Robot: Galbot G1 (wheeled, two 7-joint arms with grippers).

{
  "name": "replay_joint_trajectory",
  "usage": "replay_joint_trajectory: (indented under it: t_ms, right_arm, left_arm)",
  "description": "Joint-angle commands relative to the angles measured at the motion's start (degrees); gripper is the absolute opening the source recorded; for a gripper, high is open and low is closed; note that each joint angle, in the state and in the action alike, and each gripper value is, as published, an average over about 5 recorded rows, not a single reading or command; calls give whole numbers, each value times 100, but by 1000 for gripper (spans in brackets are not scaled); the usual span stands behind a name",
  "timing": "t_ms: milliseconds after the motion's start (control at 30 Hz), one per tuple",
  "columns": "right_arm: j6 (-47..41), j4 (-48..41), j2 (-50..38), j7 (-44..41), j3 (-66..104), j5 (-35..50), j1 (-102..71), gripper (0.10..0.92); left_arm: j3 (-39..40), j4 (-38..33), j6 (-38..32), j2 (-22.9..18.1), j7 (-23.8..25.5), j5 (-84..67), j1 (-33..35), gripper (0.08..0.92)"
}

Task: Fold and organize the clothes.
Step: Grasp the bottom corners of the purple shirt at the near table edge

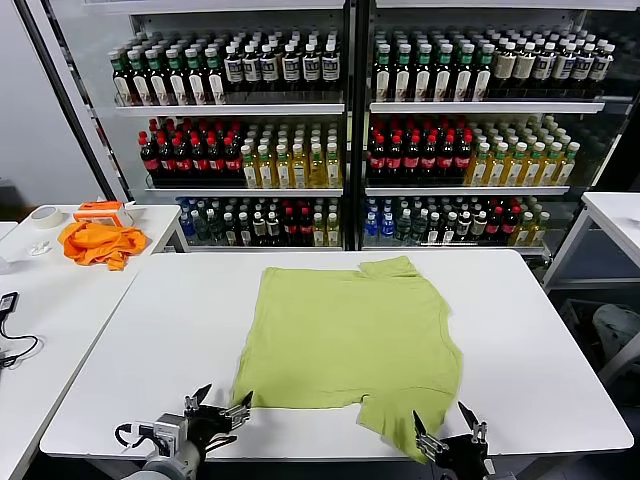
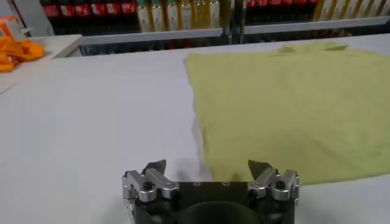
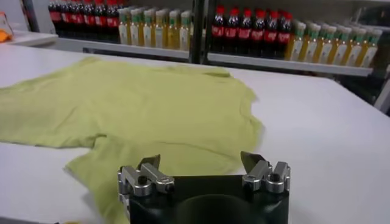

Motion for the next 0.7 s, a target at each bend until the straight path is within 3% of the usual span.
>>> replay_joint_trajectory:
  t_ms: [33,167,300,700]
  right_arm:
    - [15,-79,11,123,-141,68,-65,823]
    - [-4,-92,32,148,-218,134,-78,800]
    - [-10,-170,22,140,-291,264,-45,702]
    - [29,-173,70,133,-315,566,31,355]
  left_arm:
    - [35,146,39,-43,-116,-76,2,822]
    - [62,297,-50,-99,-173,-80,-78,823]
    - [97,271,-68,-114,-172,-77,-79,785]
    - [275,108,-56,-170,-132,18,-12,448]
